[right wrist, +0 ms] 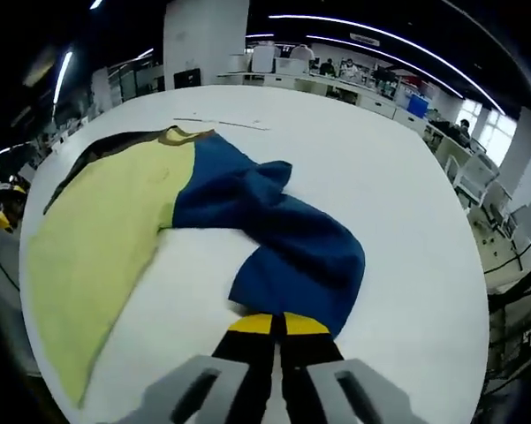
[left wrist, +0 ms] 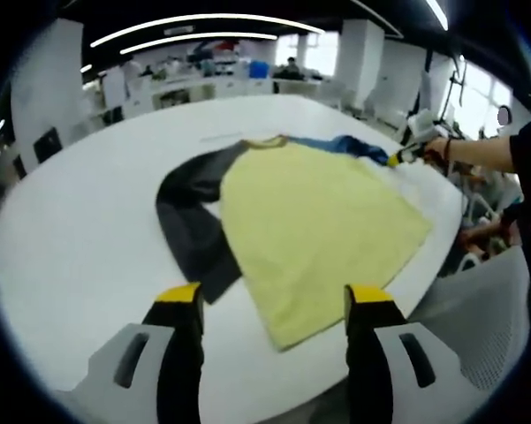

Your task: Fold the garment on the visible template until the final outline fits inside the template.

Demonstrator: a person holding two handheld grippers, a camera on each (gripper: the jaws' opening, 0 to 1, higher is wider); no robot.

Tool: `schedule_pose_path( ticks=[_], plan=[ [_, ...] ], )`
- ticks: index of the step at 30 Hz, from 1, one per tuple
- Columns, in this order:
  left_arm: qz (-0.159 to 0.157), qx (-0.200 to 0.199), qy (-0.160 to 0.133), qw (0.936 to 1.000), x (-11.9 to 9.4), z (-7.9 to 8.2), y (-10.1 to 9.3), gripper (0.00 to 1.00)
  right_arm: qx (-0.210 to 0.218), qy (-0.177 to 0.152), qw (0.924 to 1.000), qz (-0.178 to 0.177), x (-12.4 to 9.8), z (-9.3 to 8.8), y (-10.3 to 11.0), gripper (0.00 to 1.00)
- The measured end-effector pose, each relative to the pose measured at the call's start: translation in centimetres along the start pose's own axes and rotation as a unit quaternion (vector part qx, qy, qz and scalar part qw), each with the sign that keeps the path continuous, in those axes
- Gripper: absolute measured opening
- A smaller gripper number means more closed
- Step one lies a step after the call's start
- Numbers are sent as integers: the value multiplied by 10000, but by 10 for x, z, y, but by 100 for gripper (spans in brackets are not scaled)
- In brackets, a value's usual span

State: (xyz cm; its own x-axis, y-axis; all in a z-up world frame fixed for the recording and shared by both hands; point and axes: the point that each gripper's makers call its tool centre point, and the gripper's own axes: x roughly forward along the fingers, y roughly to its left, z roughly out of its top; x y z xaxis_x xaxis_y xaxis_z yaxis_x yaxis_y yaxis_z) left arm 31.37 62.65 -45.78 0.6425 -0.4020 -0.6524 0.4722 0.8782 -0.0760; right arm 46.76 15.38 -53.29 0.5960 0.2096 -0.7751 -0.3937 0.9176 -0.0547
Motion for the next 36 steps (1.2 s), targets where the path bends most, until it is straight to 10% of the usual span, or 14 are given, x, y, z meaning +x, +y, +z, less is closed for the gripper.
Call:
schedule_pose_path(
  ticks=[5, 8, 16, 30, 36],
  plan=[
    [3, -34, -1, 10000, 0, -1, 1, 60, -92, 49, 9999, -53, -4, 2, 4, 0],
    [0, -13, -12, 10000, 0, 1, 2, 59, 273, -480, 9985, -41, -16, 25, 3, 0],
    [-63, 35, -34, 10000, 3, 3, -2, 59, 754, -900, 9897, -814, -61, 53, -50, 0],
    [-117, 52, -33, 9999, 3, 3, -6, 57, 2123, -958, 9612, -1479, -97, 42, -94, 0],
    [-133, 50, -38, 9999, 4, 3, -7, 57, 2618, -431, 9484, -1738, -92, 10, -125, 0]
  ],
)
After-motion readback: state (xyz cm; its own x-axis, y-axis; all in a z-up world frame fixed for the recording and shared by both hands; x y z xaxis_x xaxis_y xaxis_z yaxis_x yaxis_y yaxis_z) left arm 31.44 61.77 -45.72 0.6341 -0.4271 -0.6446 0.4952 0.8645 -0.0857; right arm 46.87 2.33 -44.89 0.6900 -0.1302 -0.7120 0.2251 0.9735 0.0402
